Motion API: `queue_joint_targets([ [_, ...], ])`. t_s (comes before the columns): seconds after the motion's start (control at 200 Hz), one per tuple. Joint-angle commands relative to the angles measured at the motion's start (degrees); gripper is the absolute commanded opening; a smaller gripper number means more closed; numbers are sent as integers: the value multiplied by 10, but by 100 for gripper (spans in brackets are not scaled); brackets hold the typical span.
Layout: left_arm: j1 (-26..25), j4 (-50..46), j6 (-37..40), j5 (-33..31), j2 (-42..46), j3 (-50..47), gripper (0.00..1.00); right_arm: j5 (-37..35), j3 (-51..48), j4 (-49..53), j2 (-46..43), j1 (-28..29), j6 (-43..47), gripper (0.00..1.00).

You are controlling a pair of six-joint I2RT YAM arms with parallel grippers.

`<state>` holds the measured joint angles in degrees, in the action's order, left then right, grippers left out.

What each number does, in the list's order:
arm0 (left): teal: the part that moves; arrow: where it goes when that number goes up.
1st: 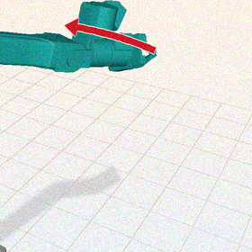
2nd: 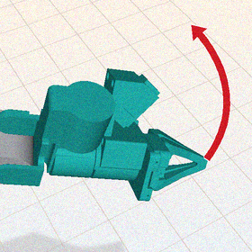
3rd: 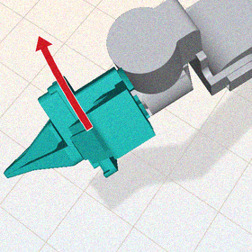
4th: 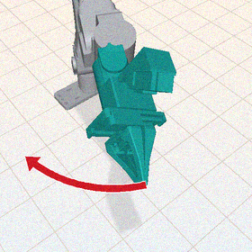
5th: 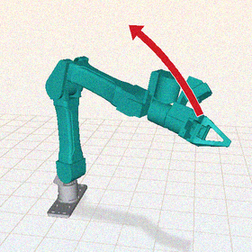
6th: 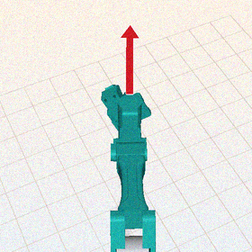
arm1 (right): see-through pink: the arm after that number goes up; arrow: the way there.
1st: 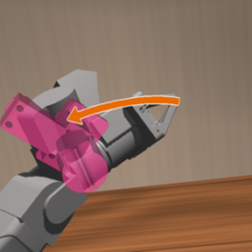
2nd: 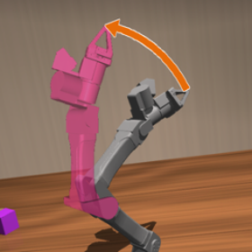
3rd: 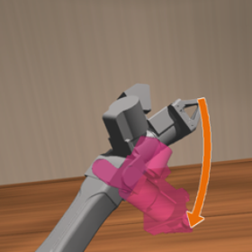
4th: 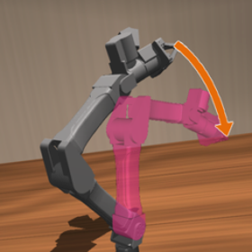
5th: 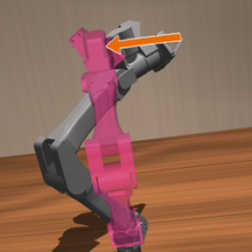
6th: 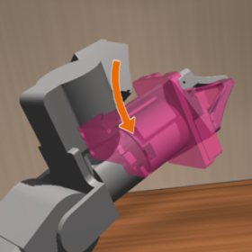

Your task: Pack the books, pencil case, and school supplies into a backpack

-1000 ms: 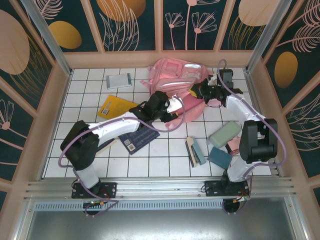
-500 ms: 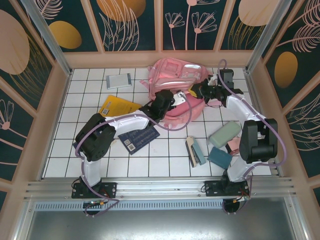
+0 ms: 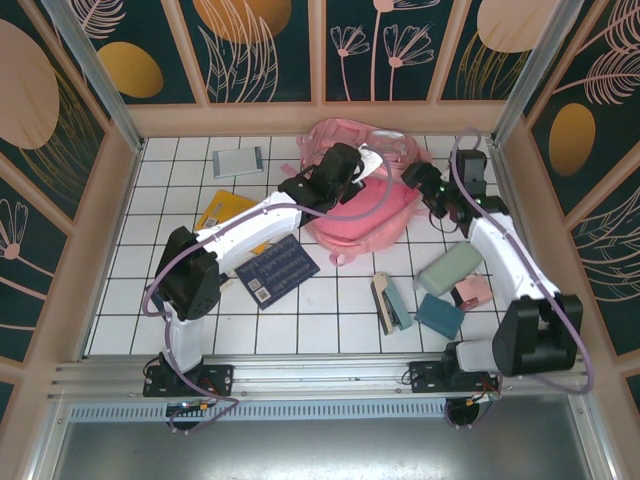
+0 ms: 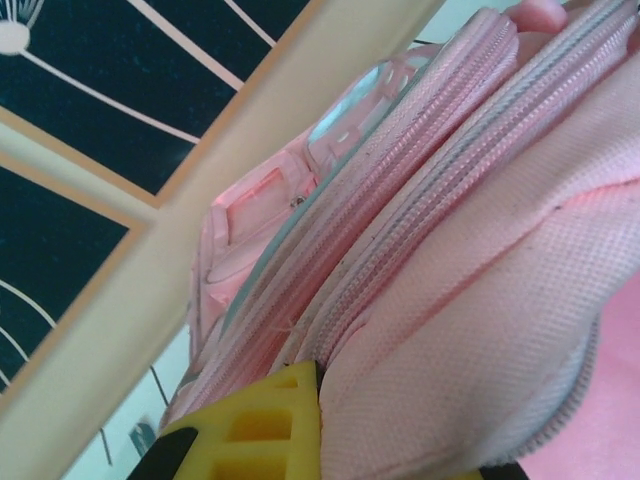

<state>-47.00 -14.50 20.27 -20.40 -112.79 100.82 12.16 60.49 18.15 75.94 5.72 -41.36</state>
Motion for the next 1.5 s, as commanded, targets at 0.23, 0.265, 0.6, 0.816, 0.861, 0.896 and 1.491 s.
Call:
queue_joint_targets([
  [0.23,-1,-63,-159,18,-23,79,0,85,-50,-94,182,-64,-57,67],
  [0.265,-1,-67,-166,25,-26,83,0,89,-25,-84,211,-58,-51,67],
  [0.6,24,-117,-281,147,-73,156,0,179,176,-105,391,-38,-17,63],
  [0.816,64,-90,-349,218,-98,180,0,65,277,37,407,-22,28,69],
  [0.861,73,-86,-356,222,-110,196,0,-10,275,76,382,-16,23,72],
  [0.896,79,-84,-366,228,-123,213,0,-61,263,92,357,-11,23,73],
  [1.491,138,11,-451,378,-182,278,0,-116,26,366,-4,6,-142,99],
])
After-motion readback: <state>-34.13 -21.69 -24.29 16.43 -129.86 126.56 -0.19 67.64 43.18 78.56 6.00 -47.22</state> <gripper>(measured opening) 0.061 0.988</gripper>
